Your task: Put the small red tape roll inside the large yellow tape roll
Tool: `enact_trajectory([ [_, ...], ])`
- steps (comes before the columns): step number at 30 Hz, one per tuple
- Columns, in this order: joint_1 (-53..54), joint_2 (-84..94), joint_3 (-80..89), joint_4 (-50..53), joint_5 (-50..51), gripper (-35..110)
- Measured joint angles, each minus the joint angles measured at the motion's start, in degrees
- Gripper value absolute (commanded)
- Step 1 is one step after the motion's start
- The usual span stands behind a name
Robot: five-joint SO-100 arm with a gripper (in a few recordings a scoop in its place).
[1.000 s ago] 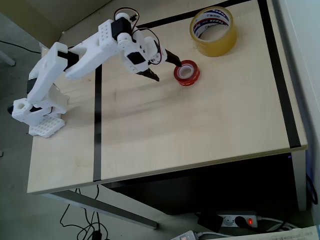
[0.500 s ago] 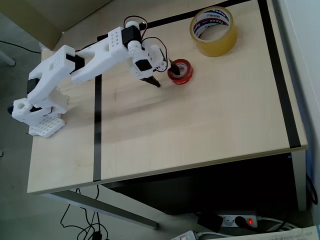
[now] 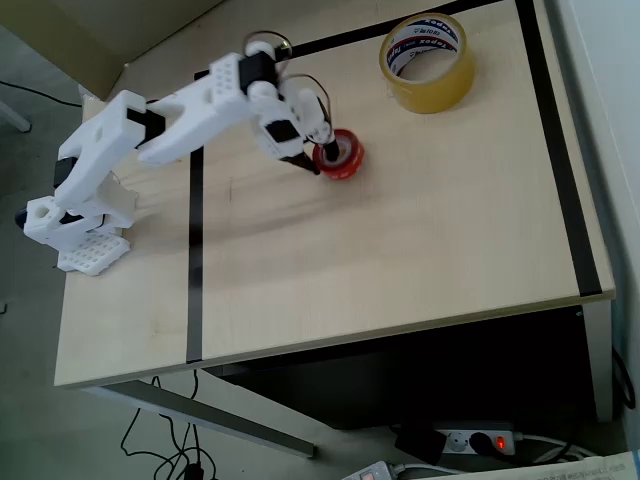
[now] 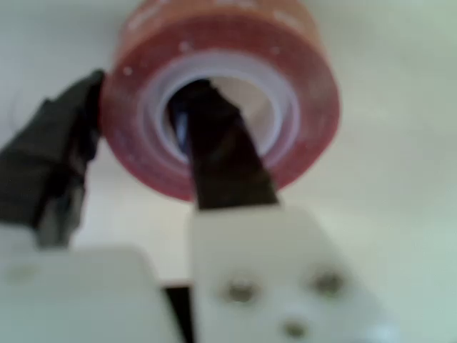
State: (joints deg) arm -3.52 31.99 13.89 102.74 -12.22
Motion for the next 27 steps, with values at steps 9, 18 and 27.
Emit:
enact_trajectory([
  [9, -4.48, 16.17, -7.56, -9.84, 0.00, 0],
  [18, -10.37, 13.71, -7.73, -26.19, 0.00, 0],
  [27, -12.30, -2.02, -8.00, -29.62, 0.00, 0],
])
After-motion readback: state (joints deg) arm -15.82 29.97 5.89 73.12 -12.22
